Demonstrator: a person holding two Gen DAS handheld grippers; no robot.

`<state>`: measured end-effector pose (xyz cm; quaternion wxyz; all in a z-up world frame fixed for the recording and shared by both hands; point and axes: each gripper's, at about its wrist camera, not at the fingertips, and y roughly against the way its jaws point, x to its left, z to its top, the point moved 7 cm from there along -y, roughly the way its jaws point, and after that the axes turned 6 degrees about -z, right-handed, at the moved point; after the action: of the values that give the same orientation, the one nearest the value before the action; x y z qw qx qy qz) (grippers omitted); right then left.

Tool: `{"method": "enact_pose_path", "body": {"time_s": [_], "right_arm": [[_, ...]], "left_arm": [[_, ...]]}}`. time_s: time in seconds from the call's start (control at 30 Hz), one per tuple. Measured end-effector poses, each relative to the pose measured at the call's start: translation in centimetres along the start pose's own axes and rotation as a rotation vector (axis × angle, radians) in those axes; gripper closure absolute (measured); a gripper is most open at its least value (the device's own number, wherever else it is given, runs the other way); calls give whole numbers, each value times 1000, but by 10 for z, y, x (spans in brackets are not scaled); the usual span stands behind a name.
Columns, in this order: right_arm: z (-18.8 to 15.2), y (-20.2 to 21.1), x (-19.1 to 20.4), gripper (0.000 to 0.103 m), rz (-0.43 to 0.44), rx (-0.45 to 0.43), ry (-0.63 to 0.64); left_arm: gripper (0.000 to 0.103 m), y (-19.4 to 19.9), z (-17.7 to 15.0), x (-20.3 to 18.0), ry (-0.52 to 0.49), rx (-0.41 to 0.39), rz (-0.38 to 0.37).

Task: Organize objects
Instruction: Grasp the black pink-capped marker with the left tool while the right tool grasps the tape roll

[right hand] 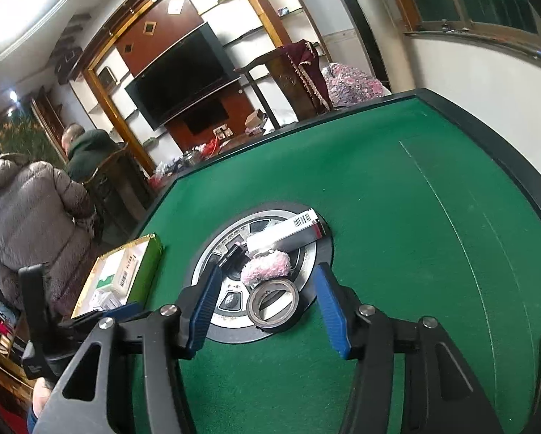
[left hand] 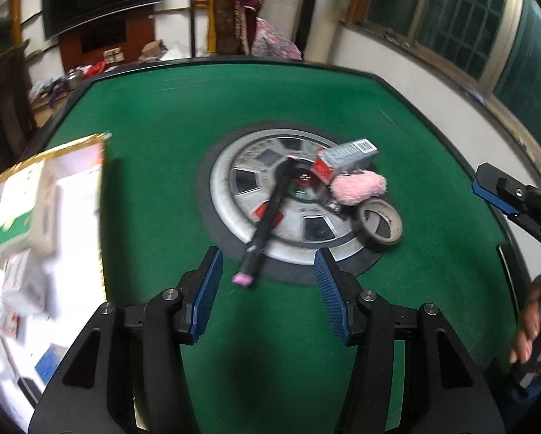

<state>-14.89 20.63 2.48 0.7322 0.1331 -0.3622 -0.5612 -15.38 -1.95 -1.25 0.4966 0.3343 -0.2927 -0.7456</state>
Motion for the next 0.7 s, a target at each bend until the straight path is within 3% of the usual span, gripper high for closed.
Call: {"method": "enact_pose_path", "body": {"time_s": [0.13,0.3,0.6,0.63,0.7], "right_arm": [[1,2,-1,49,19,7,-15],[1,3,-1,49,33,8,-30],[-2,-1,4,49,31,25,-20],[-2,-1,4,49,27,28,-18],[-3,-4,3,49,23,36,-17]], "left_arm": [[50,-26,10,-1,-31,66,59],[50,-45,19,11,-25,80,124],[50,-81,30,5,-41,94,133],[51,-82,31,5,-36,81,131],[74,-83,30,5,-8,74,100]]}}
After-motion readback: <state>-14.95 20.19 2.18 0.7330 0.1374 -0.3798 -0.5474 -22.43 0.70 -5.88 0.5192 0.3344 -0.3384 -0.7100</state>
